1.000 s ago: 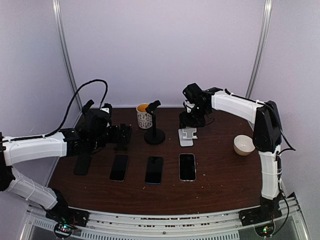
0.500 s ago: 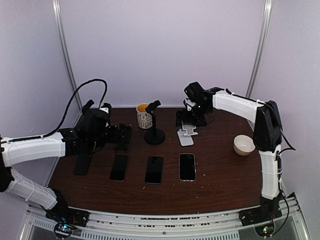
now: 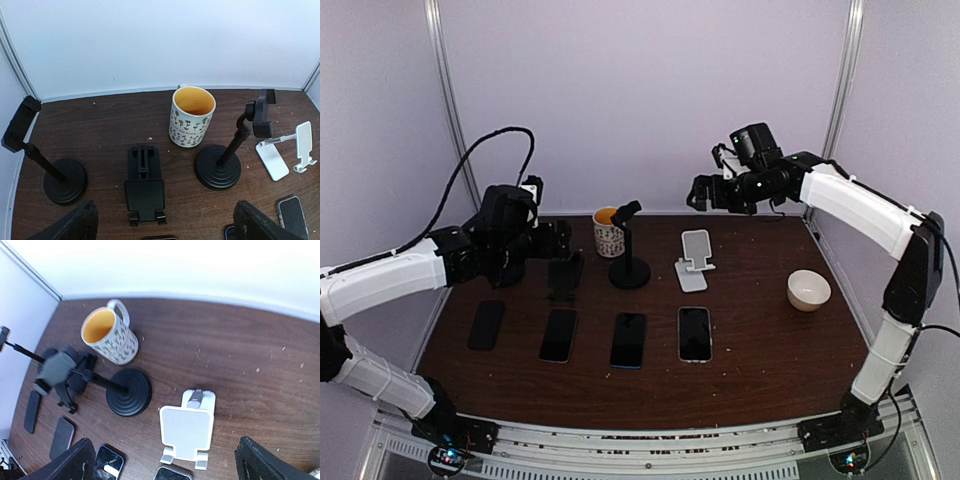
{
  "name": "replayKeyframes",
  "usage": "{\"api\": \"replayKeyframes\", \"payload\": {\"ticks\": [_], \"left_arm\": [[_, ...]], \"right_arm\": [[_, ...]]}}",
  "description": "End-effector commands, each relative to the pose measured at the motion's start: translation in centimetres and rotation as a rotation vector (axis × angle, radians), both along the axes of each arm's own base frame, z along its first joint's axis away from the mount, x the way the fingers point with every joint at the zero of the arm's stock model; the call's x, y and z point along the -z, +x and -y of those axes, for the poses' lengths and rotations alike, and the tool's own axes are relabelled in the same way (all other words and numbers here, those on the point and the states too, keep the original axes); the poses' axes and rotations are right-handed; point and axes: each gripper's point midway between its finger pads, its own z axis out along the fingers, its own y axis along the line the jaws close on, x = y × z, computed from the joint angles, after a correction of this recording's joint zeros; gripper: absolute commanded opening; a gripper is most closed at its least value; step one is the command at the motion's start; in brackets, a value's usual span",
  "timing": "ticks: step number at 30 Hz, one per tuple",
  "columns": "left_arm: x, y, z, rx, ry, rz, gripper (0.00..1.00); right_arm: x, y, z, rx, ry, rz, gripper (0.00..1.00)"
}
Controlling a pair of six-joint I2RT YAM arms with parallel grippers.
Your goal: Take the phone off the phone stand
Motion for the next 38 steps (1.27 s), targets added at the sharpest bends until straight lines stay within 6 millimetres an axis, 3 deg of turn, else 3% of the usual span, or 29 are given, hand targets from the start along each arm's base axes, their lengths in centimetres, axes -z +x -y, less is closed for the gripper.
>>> {"api": "replayKeyframes", "payload": {"ticks": [1, 5, 8, 14, 19, 29, 34, 38], "left_arm": [[-1.9, 1.1, -0.6, 0.008, 0.07, 0.013, 0.98], [-3.3, 1.7, -2.0, -0.007, 0.092, 0.011, 0.98], [-3.2, 2.0, -3.5, -0.002, 0.069, -0.01, 0.98], [-1.2, 2.1, -6.1, -0.022, 0.044, -0.05, 0.98], [0.9, 1.6, -6.2, -0.007, 0.02, -0.066, 0.98], [4.5, 0.6, -6.4, -0.005, 0.005, -0.107, 0.98], [5.7, 0.6, -6.4, -0.017, 0.0, -0.128, 0.98], [5.5, 0.6, -6.4, -0.019, -0.008, -0.121, 0.98]], "right_arm": [[-2.6, 0.0, 2.5, 0.035, 0.042, 0.121, 1.0], [-3.8, -1.8, 4.1, 0.03, 0.123, 0.206, 1.0], [-4.4, -3.4, 5.5, 0.034, 0.15, 0.27, 1.0], [-2.9, -6.2, 8.0, 0.057, 0.137, 0.341, 1.0], [-0.9, -7.7, 8.9, 0.049, 0.135, 0.378, 1.0], [3.7, -7.8, 8.3, 0.04, 0.173, 0.318, 1.0], [4.4, -7.3, 7.8, 0.03, 0.186, 0.3, 1.0], [3.6, -7.1, 8.0, 0.036, 0.203, 0.315, 1.0]]}}
